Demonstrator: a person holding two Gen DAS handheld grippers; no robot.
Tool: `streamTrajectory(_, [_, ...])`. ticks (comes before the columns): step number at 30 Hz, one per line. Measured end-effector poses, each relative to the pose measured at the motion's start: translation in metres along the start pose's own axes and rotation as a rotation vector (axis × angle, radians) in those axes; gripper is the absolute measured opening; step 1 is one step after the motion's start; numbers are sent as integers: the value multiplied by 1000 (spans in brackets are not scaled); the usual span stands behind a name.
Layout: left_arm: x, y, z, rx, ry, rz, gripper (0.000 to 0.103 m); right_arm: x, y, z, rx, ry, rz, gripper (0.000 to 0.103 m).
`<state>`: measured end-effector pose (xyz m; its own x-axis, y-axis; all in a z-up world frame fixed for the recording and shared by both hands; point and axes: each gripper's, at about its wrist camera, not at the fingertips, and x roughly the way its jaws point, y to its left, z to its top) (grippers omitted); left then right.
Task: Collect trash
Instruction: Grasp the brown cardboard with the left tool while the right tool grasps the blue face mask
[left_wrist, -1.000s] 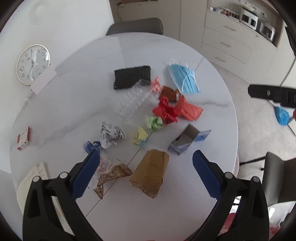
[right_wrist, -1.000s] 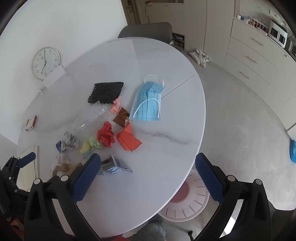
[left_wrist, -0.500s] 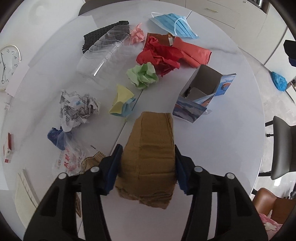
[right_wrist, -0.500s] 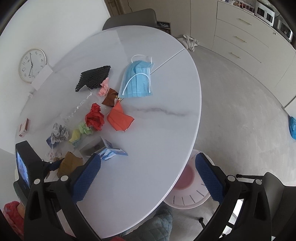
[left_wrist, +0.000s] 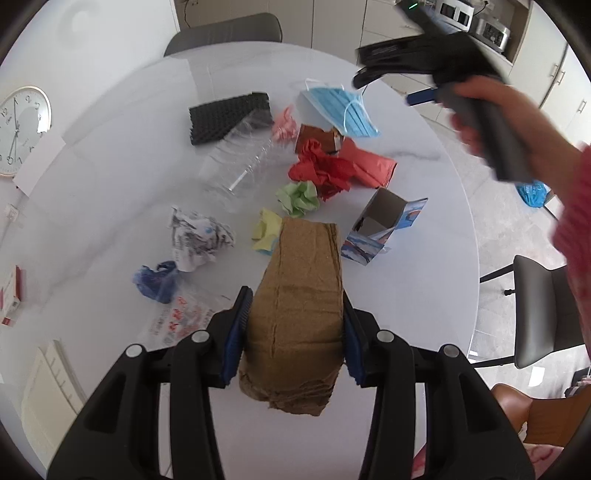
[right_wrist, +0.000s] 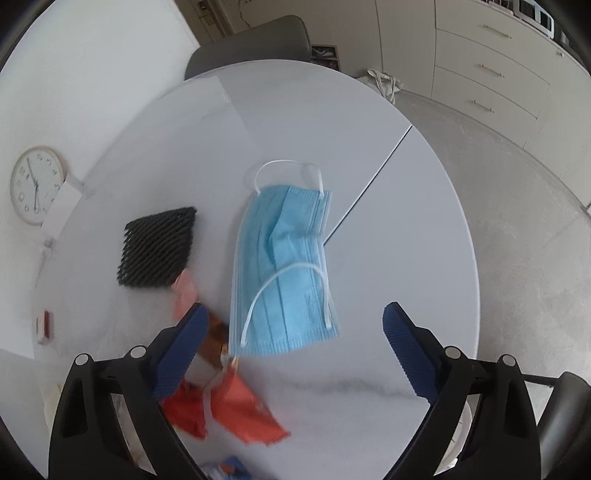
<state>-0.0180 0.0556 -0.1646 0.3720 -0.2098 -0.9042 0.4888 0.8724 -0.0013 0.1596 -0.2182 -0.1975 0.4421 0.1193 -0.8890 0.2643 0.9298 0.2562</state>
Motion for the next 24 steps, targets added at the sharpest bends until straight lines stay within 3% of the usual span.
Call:
streamTrajectory(3, [-9, 8, 1, -6, -11, 8, 44, 34, -4, 23, 51, 41, -23, 94])
streamTrajectory(6, [-18, 17, -1, -18, -17, 21, 44, 57, 5, 31, 21, 79, -57, 85])
streamTrajectory(8, [-21, 21, -1, -29, -17, 29, 44, 65, 13, 29, -25, 102, -89, 72])
streamTrajectory(12, [-29, 26, 4, -62, -37, 41, 44, 66, 18, 24, -85, 100, -119, 20])
streamTrajectory(13, [-31, 26, 4, -65, -42, 47, 44, 61, 15, 23, -80, 96, -90, 16])
streamTrajectory(16, [-36, 21, 11, -69, -55, 58, 44, 35, 2, 19, -57, 44, -38, 15])
streamTrajectory(24, [-44, -17, 31, -68, -96, 33, 44, -99, -75, -26, 28, -134, 125, 15])
